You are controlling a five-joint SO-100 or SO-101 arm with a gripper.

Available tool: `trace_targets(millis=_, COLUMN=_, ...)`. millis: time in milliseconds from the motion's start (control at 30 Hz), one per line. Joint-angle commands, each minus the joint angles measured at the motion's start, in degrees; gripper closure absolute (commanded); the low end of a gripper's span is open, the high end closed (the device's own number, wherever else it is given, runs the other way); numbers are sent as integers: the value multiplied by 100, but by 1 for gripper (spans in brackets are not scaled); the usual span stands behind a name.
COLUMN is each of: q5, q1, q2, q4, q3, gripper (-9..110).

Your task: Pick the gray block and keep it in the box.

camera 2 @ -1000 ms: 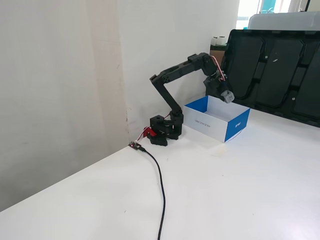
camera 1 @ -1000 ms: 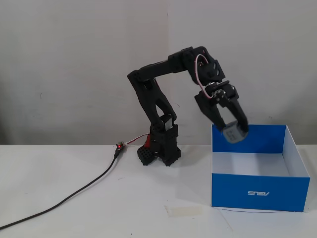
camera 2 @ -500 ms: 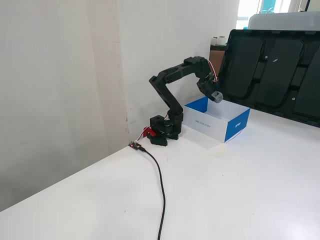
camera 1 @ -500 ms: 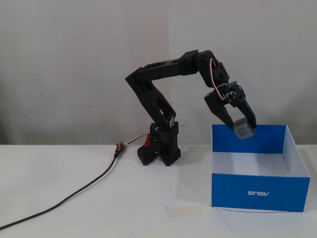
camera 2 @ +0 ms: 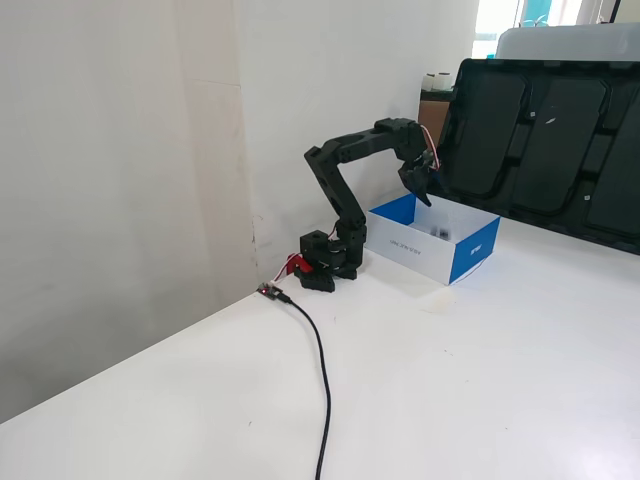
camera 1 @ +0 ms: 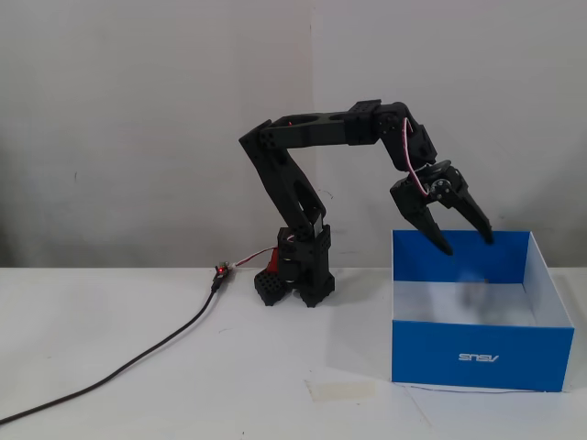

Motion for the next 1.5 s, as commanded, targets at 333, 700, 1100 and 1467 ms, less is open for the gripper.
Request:
trace_targets(millis=333, q5=-149, q1=483, q2=123, q4=272, q3=-527, gripper=93)
trace_targets(millis=700, q5=-888, q1=2918, q2=853, q4=738, q3=-624, gripper=96)
trace_targets(millis=1100, q5=-1028, q1=5326, q2=1723, q4=-105, q3=870, gripper=96)
trace_targets(millis=1467, q5=-1028, q1=6583, q2=3103, q4=-712, q3=2558, gripper=96)
